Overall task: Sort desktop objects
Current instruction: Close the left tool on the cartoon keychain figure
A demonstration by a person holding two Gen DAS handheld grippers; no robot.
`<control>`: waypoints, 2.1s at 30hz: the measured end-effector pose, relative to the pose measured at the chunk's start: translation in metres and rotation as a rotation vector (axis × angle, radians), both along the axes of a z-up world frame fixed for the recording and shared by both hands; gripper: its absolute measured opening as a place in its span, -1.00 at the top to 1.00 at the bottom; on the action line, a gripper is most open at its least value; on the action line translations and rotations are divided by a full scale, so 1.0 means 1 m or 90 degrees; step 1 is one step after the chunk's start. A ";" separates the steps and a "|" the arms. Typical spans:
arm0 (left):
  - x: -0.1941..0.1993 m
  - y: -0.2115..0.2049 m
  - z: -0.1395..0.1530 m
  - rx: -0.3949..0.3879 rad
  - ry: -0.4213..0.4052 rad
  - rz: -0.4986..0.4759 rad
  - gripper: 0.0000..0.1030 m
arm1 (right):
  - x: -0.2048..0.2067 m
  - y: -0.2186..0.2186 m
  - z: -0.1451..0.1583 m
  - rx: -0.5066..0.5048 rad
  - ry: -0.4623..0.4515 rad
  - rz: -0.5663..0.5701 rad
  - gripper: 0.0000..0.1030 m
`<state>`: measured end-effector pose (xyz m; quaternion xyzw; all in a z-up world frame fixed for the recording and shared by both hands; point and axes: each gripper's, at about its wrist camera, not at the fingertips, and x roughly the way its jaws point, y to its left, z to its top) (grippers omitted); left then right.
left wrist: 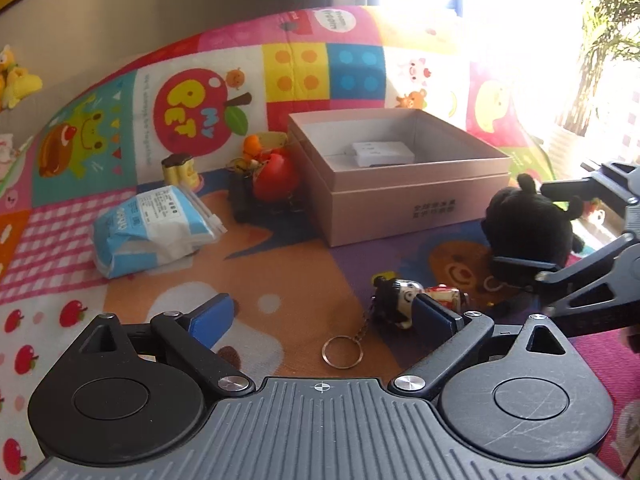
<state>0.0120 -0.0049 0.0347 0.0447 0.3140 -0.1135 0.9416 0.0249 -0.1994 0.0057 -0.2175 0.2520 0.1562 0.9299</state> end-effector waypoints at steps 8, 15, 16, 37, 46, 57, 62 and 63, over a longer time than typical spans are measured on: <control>-0.016 -0.029 -0.011 0.012 0.018 -0.080 -0.95 | 0.022 -0.056 0.043 0.317 0.146 0.003 -0.02; -0.014 -0.041 -0.022 0.019 0.036 -0.089 -0.95 | 0.000 -0.033 0.023 0.140 0.030 -0.013 -0.61; -0.013 -0.041 -0.022 0.022 0.036 -0.088 -0.95 | -0.006 -0.025 0.017 0.095 0.001 -0.008 -0.64; -0.011 -0.038 -0.022 0.007 0.045 -0.071 -0.99 | 0.033 -0.077 -0.001 0.453 0.318 -0.011 -0.33; -0.009 -0.044 -0.021 0.007 0.047 -0.076 -0.99 | 0.011 -0.097 0.006 0.373 0.172 -0.074 -0.79; 0.026 -0.059 -0.031 -0.088 0.076 -0.167 -0.99 | 0.007 -0.105 0.008 0.353 0.125 -0.106 -1.00; 0.015 -0.063 -0.032 -0.033 0.045 -0.163 -0.99 | 0.008 -0.106 0.004 0.365 0.128 -0.105 -1.00; 0.013 -0.063 -0.032 -0.014 0.038 -0.158 -0.99 | 0.009 -0.107 0.004 0.369 0.130 -0.106 -1.00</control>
